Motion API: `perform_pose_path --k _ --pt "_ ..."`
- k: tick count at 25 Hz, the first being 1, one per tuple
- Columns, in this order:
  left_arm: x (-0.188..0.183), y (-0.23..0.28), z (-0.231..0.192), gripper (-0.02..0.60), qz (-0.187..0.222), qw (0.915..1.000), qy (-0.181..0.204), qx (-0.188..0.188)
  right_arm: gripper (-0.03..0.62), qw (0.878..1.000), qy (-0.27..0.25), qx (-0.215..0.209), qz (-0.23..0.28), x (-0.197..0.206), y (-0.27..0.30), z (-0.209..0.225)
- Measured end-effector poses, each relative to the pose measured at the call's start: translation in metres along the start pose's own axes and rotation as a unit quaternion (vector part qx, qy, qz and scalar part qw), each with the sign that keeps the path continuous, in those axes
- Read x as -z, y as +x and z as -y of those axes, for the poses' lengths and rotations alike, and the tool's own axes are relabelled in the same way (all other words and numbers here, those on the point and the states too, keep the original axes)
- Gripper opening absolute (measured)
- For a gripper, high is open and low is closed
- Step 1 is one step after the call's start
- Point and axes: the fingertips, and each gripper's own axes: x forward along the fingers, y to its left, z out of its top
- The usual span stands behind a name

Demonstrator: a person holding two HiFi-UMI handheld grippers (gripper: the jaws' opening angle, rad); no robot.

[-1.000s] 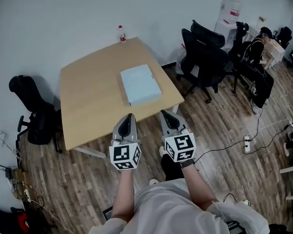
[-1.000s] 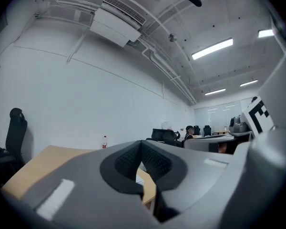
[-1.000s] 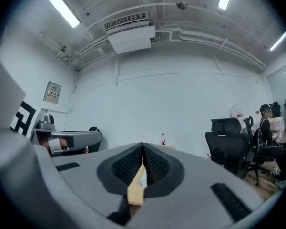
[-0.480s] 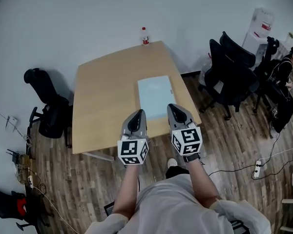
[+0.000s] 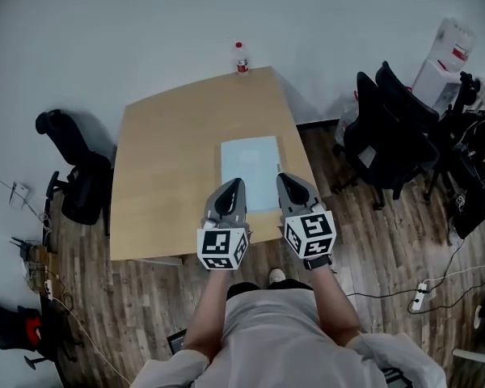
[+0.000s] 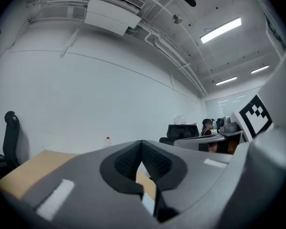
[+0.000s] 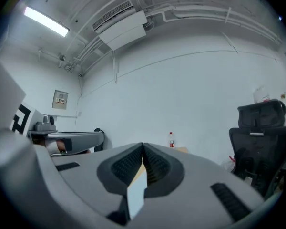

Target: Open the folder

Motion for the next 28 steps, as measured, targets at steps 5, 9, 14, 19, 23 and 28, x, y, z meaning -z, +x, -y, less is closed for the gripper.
perform_pose_path --k 5,9,14,19,23,28 --pt "0.012 0.022 -0.005 0.009 -0.023 0.9997 -0.006 -0.008 0.014 0.999 0.024 0.006 -0.021 0.014 0.017 0.03" --pt "0.014 0.032 -0.009 0.009 -0.025 0.9994 0.021 -0.009 0.014 0.999 0.039 -0.002 -0.037 0.025 0.027 0.036" --pt "0.022 0.053 -0.026 0.009 -0.027 0.9996 0.009 -0.002 0.014 0.998 0.032 -0.007 -0.057 0.04 0.045 0.039" --pt "0.028 0.084 -0.033 0.009 -0.024 0.9991 0.005 0.033 0.014 0.997 0.039 0.01 -0.067 0.047 0.07 0.057" --pt "0.032 0.109 -0.043 0.009 -0.027 0.9983 -0.006 0.051 0.014 0.996 0.045 0.017 -0.079 0.05 0.093 0.069" --pt "0.043 0.138 -0.054 0.009 -0.041 0.9956 -0.012 0.083 0.014 0.993 0.051 0.032 -0.103 0.062 0.121 0.086"
